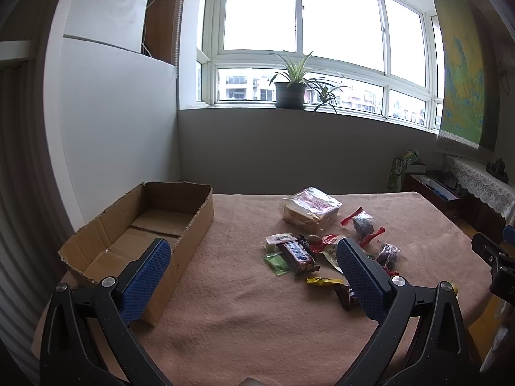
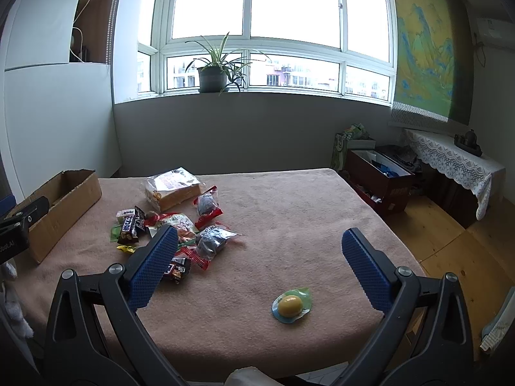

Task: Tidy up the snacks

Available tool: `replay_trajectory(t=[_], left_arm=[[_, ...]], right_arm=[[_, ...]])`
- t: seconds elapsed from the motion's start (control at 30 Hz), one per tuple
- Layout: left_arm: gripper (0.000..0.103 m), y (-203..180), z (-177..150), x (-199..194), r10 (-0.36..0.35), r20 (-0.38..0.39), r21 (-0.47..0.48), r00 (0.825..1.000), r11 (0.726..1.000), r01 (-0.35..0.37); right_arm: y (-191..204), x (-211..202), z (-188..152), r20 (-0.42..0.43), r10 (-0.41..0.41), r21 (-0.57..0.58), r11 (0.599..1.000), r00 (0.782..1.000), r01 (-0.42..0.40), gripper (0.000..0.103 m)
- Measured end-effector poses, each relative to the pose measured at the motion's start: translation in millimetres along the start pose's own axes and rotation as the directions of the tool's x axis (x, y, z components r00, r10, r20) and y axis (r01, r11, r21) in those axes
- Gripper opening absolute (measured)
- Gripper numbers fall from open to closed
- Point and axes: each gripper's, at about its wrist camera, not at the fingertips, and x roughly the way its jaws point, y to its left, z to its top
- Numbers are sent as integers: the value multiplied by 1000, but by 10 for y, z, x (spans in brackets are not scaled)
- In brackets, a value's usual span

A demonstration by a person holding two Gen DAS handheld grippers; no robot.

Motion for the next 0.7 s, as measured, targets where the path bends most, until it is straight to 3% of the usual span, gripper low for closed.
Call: replay_trajectory(t=[0.7], left_arm=[[102, -12, -9, 9, 3, 0, 9, 1000, 1000, -3]], right_arm=[[33, 36, -43, -18, 6, -11, 1000, 1000, -6, 103]])
